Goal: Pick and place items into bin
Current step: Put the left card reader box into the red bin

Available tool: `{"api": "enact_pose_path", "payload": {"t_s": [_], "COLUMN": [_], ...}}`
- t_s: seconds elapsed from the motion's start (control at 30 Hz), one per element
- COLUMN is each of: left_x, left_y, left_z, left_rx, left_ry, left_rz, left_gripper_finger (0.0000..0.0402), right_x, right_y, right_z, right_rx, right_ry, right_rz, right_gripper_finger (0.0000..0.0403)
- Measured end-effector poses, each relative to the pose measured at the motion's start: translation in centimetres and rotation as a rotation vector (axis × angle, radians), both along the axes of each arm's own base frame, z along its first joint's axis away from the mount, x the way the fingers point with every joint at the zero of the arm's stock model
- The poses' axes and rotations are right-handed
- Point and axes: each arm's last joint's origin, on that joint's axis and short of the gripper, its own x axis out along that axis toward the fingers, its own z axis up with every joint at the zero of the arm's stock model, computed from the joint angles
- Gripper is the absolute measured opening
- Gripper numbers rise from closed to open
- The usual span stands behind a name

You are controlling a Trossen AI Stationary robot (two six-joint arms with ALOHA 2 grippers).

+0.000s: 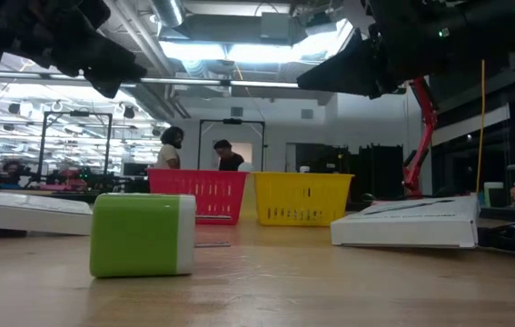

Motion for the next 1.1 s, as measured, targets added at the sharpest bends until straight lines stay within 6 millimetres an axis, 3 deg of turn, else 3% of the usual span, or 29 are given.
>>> {"api": "enact_pose_path", "payload": {"t_s": [0.2, 0.5, 0.63, 0.83, 0.97, 1.1], "left_x": [0.0, -0.1, -0.1, -0.3, -0.8, -1.2], "left_y": [0.0, -0.1, -0.3, -1.3, -2.2, -2.9], "left_z": [0.0, -0.2, 1.3, 3.4, 3.0, 2.6], "left_rx": [0.057, -0.040, -0.038, -0.024, -0.071, -0.249], "left_ry": [-0.003, 0.030, 0.037, 0.194, 0.315, 0.391], "left_rz": [-0.010, -0.028, -0.019, 0.042, 0.038, 0.035], "left_gripper_finger": [0.0200, 0.0200, 0.0199, 0.0199, 0.0199, 0.0198], "right_x": [0.0, 0.0, 0.0, 0.0, 0.0, 0.0], "right_y": [0.0, 0.0, 0.0, 0.0, 0.0, 0.0], "right_z": [0.0, 0.0, 0.0, 0.0, 0.0, 0.0], "right_rx": [0.000, 0.002, 0.003, 0.001, 0.001, 0.000], "right_ry": [0.000, -0.001, -0.001, -0.001, -0.001, 0.000], "right_rz": [0.000, 0.000, 0.000, 0.000, 0.000, 0.000], "right_gripper_finger": [0.0000, 0.0000, 0.0000, 0.0000, 0.0000, 0.0000]}}
